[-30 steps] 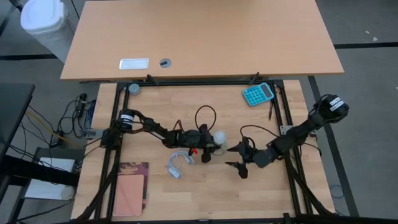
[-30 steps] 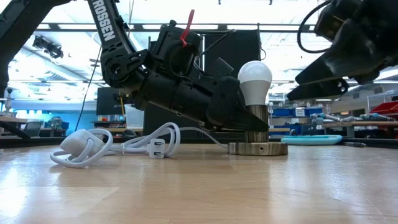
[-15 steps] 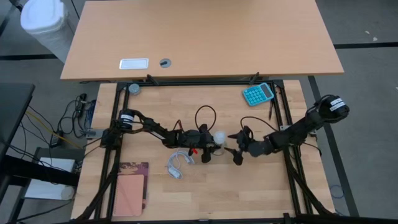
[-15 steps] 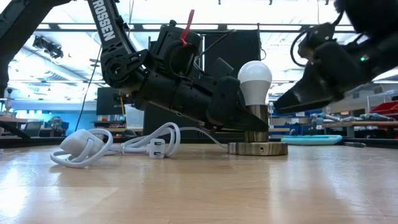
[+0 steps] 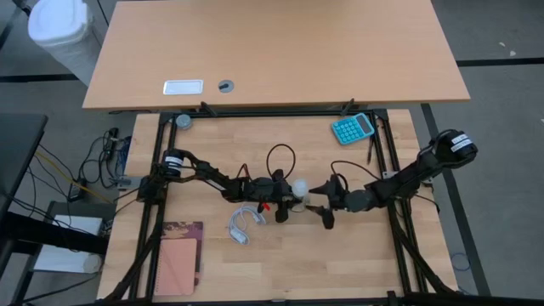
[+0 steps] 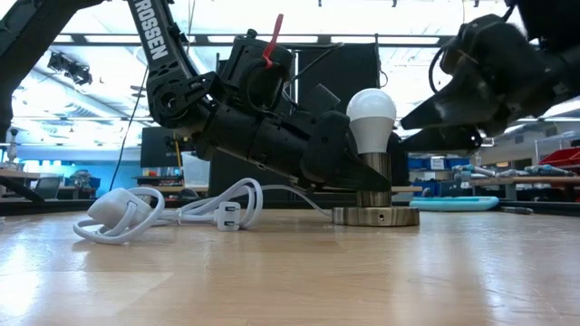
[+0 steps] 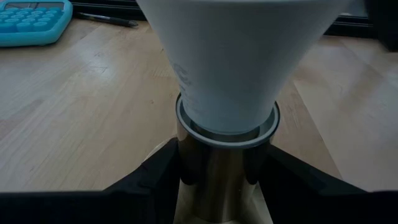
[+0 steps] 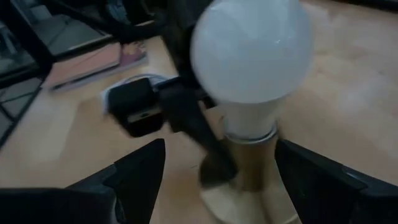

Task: Screw lightbulb
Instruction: Insert the lightbulb into the lamp socket

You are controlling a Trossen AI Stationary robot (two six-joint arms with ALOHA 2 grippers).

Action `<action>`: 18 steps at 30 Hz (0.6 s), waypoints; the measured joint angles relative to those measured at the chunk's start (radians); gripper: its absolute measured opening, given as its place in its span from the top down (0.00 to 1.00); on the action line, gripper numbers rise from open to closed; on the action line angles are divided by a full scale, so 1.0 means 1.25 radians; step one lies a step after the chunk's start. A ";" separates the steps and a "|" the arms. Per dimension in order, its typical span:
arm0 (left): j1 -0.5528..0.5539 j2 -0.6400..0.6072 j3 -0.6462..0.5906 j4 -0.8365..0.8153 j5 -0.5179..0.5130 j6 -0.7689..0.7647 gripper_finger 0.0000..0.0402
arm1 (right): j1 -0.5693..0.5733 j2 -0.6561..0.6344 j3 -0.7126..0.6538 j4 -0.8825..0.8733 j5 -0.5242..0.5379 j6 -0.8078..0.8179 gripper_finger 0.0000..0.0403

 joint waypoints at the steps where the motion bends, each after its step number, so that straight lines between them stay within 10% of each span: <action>1: 0.000 0.000 0.000 0.000 0.000 0.000 0.53 | 0.011 0.000 0.000 -0.001 0.000 0.012 0.24; 10: 0.000 0.000 0.000 0.000 -0.001 0.001 0.53 | 0.102 0.000 0.000 -0.057 0.131 0.062 0.24; 18: 0.000 0.000 0.000 0.000 -0.001 0.001 0.53 | 0.023 0.006 0.000 -0.035 0.074 -0.022 0.24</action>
